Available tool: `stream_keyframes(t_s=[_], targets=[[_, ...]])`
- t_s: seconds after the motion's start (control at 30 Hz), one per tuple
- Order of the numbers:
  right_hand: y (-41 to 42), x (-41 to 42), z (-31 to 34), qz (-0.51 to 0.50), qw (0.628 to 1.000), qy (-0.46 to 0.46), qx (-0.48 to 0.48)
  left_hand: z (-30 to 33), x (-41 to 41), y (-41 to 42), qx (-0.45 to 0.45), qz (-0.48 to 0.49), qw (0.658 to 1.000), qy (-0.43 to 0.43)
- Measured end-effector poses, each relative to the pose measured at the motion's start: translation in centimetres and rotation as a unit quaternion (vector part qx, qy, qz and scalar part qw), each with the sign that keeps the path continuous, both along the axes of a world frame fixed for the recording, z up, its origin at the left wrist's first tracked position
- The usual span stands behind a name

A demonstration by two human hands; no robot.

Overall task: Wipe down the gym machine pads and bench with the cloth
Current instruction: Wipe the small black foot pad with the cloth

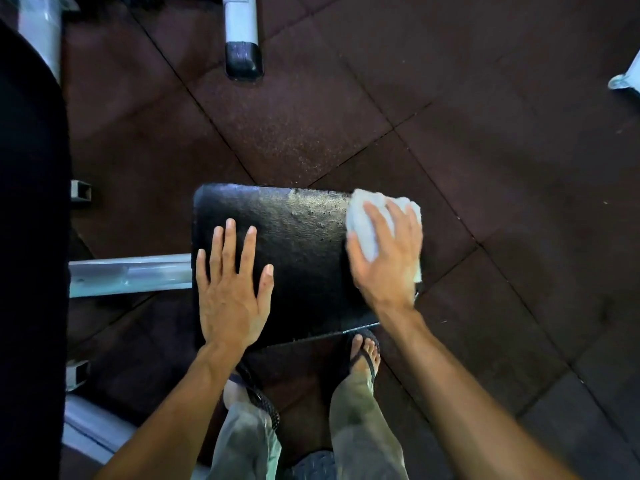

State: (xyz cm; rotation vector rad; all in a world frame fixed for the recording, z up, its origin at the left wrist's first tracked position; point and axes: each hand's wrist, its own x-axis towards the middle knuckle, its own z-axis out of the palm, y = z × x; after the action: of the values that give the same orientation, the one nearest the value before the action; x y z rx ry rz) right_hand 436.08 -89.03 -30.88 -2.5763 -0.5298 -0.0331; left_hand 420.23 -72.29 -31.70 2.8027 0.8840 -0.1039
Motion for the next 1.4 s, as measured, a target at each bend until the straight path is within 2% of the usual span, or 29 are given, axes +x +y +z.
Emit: stream_keyframes(t_s=[0.07,0.1,0.2,0.27,0.37,0.5,0.6,0.73,0.9,1.0,1.1,1.3,1.4], targets=[[3.0,-2.0,0.2,0.003,1.0,-0.013,0.007,0.0,-0.1,0.0,-0.002,0.001,1.0,-0.006],[3.4,-3.8,0.3,0.039,0.999,-0.014,0.0,0.0,-0.1,0.1,-0.001,0.001,1.0,-0.009],[0.6,-8.2,0.3,0.179,0.983,0.006,-0.038,0.1,-0.1,0.3,0.002,-0.004,1.0,-0.011],[-2.3,-8.6,0.4,0.212,0.973,-0.013,-0.086,0.1,-0.1,0.3,0.004,-0.002,1.0,-0.01],[-4.8,-7.5,0.9,0.18,0.973,-0.027,-0.145,0.1,-0.1,0.2,-0.001,0.001,1.0,-0.006],[-4.0,-9.0,1.4,0.11,0.987,-0.01,-0.115,0.0,-0.2,0.3,-0.013,-0.003,1.0,-0.015],[-2.8,-9.5,0.9,0.106,0.986,-0.007,-0.129,0.0,-0.2,0.4,-0.023,-0.003,1.0,-0.019],[-2.3,-7.5,0.0,0.107,0.983,-0.054,-0.142,0.2,-0.1,0.4,-0.025,-0.007,1.0,-0.014],[-1.7,-4.6,-0.4,0.134,0.984,-0.054,-0.104,1.2,0.0,0.9,-0.034,-0.023,0.999,0.009],[-1.7,-3.9,0.6,0.13,0.988,-0.017,-0.087,2.9,-0.2,0.6,-0.079,-0.031,0.996,0.035],[-1.7,-5.3,3.4,0.097,0.991,0.066,-0.064,5.7,-1.8,-1.0,-0.134,-0.037,0.988,0.072],[-6.4,-12.1,11.5,-0.072,0.97,0.231,0.015,13.8,-4.7,-7.6,-0.211,-0.066,0.966,0.137],[-10.5,-15.7,14.9,-0.156,0.949,0.266,0.065,17.5,-4.8,-11.6,-0.243,-0.129,0.939,0.206]])
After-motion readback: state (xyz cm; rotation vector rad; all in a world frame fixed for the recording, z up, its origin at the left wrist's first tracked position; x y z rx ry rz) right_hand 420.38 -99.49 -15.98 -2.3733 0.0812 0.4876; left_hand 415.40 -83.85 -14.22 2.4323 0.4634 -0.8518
